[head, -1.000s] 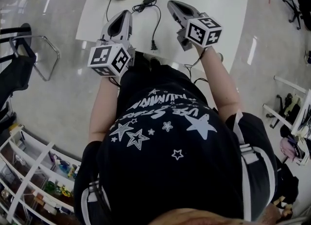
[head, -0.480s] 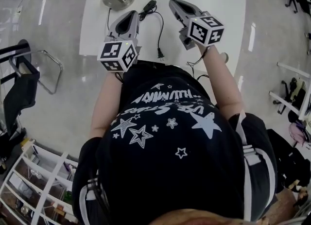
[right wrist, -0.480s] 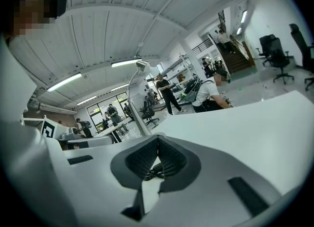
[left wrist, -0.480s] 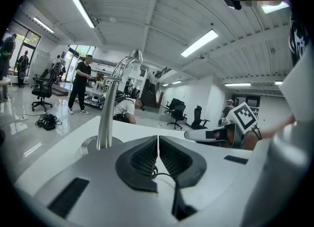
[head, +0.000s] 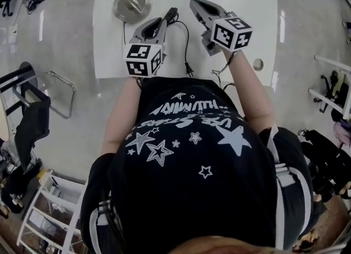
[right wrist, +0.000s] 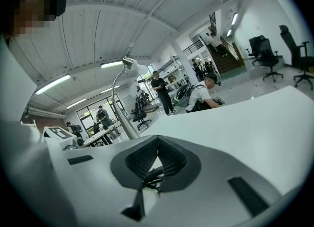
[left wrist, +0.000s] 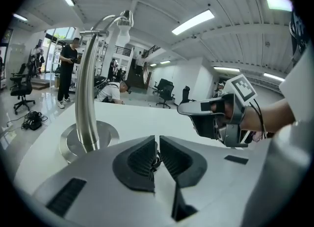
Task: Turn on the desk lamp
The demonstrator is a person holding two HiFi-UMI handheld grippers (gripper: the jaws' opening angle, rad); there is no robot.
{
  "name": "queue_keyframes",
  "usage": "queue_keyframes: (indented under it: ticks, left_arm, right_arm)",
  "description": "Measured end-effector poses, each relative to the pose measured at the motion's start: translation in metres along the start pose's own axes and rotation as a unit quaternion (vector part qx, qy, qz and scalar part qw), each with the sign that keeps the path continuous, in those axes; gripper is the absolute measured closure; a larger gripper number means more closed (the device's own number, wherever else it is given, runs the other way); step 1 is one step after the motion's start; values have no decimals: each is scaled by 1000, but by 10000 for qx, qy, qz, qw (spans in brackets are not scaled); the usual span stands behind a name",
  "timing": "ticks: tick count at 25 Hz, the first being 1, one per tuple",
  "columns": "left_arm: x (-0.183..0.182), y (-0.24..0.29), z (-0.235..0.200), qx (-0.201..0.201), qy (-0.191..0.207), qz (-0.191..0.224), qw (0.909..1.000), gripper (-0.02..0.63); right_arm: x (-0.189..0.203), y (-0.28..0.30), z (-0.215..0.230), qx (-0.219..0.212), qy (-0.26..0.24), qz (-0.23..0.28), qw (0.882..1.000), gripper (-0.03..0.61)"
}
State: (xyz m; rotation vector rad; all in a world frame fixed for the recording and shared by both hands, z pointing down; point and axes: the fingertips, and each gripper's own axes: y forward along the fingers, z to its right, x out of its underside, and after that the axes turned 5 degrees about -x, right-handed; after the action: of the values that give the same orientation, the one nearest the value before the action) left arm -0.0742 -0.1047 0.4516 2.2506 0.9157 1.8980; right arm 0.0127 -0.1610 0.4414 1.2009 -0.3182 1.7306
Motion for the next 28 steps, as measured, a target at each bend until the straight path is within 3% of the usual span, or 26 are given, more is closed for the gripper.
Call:
queue_keyframes:
  ticks: [6,15,23,28]
  left_arm:
    - [17,15,0,290,-202,-462,9983,533]
    - [31,33,-2,411,-274,-750,9960,413]
    - [47,50,-5,505,-599,-1144,9903,410]
    - [52,56,-11,408,-512,-1334,9889,410]
  right_arm:
    - [5,2,8,171,141,-23,9998,572]
    - [13,2,15,334,294,-13,9990,572]
    - [18,0,18,443,353,-41,9984,572]
    - [15,-5,24,530,388,-19,9978,572]
